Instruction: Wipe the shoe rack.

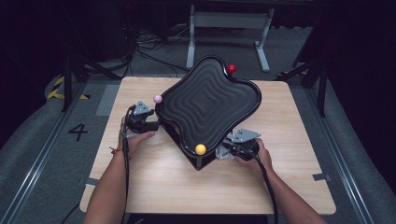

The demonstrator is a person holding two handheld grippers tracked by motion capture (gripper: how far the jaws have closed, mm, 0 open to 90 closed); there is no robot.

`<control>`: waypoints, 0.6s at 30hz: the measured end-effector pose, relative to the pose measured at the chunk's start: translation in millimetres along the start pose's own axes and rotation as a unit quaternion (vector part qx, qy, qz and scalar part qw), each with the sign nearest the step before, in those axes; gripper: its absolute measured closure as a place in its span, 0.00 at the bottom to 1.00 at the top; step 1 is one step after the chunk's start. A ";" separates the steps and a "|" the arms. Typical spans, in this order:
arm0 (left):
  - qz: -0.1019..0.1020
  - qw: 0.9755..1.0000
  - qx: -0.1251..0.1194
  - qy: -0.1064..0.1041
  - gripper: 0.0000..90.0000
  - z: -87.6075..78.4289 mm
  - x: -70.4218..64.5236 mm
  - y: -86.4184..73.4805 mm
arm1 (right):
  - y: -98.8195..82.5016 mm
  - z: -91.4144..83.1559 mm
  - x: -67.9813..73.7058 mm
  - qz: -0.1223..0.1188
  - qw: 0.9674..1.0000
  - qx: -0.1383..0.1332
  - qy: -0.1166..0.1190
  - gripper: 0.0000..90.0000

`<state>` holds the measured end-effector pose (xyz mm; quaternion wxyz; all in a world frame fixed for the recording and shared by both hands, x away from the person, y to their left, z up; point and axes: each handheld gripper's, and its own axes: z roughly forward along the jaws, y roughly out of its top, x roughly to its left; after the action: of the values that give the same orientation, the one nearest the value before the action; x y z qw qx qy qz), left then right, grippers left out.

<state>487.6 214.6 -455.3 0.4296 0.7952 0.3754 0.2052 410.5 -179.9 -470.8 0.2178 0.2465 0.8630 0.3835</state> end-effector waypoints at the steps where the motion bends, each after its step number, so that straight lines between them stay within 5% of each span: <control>1: 0.000 1.000 0.000 0.000 0.43 0.0 0.0 0.0 | 0.0 0.0 0.0 0.000 1.000 0.000 0.000 0.88; 10: -0.023 1.000 -0.001 0.008 0.45 16.2 2.6 3.4 | -0.9 -0.6 -0.6 -0.001 1.000 -0.003 0.001 0.87; 18: -0.010 1.000 0.006 0.009 0.68 16.8 0.4 5.4 | -0.8 -0.5 -1.0 -0.002 1.000 -0.002 0.000 0.87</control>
<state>501.0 204.1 -460.0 0.4232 0.7921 0.3888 0.2056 410.8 -181.2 -470.9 0.2196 0.2441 0.8627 0.3846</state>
